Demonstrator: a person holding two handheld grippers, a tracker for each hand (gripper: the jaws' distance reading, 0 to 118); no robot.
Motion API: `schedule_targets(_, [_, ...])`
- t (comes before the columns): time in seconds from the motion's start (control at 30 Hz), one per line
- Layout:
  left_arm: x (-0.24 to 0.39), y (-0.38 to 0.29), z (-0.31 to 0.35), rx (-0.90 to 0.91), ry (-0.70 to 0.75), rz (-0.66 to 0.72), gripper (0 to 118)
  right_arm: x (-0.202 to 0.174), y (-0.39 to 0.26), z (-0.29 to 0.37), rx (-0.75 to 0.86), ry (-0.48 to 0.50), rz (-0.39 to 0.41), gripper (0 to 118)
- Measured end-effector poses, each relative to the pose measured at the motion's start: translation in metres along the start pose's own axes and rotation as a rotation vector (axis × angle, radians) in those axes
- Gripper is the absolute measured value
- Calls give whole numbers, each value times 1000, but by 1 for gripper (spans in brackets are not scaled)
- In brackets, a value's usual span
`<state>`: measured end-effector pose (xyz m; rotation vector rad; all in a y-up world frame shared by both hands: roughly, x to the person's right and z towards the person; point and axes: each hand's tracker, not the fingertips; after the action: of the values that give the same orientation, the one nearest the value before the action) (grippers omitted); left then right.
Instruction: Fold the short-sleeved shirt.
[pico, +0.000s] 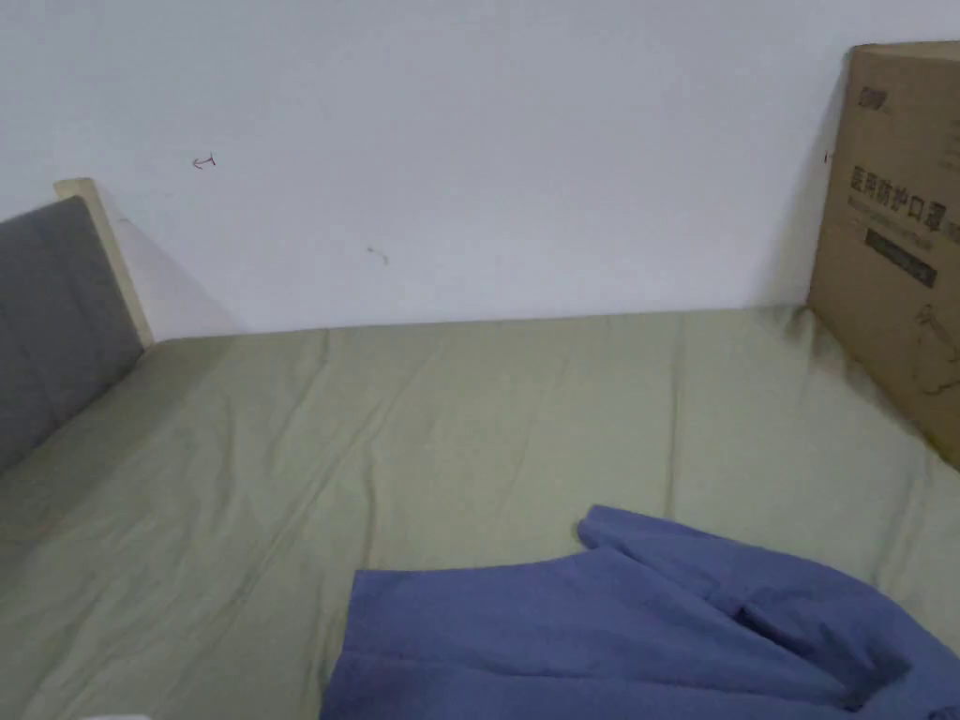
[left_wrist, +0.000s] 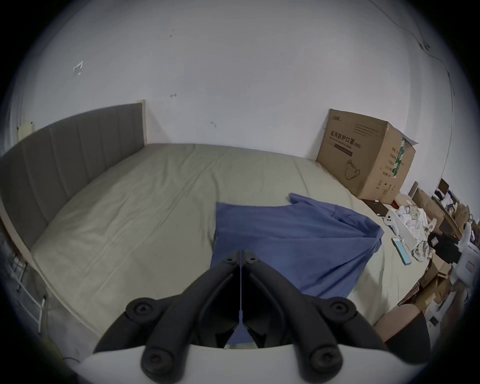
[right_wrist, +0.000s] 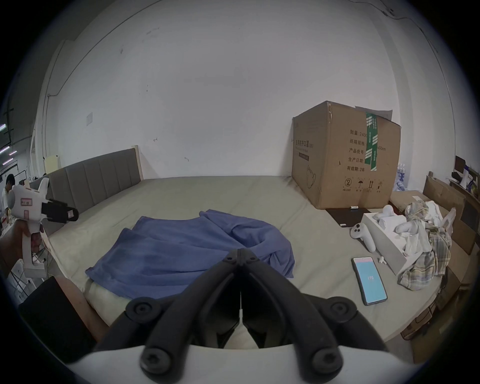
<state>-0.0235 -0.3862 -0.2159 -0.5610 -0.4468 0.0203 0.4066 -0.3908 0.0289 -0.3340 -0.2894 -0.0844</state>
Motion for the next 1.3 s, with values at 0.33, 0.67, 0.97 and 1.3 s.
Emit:
schedule_targets(0.33, [-10, 69, -169, -86, -59, -125, 50, -10, 7, -30, -40, 0, 57, 0])
schedule_targets(0.67, [-31, 75, -350, -361, 92, -128, 85, 1, 0, -82, -125, -24, 43, 0])
schedule_targets(0.97, [-4, 58, -327, -249, 85, -220, 2, 2, -16, -93, -192, 9, 75, 0])
schedule_targets(1.3, [-13, 105, -266, -148, 38, -75, 2, 82, -56, -142, -353, -1, -59, 69])
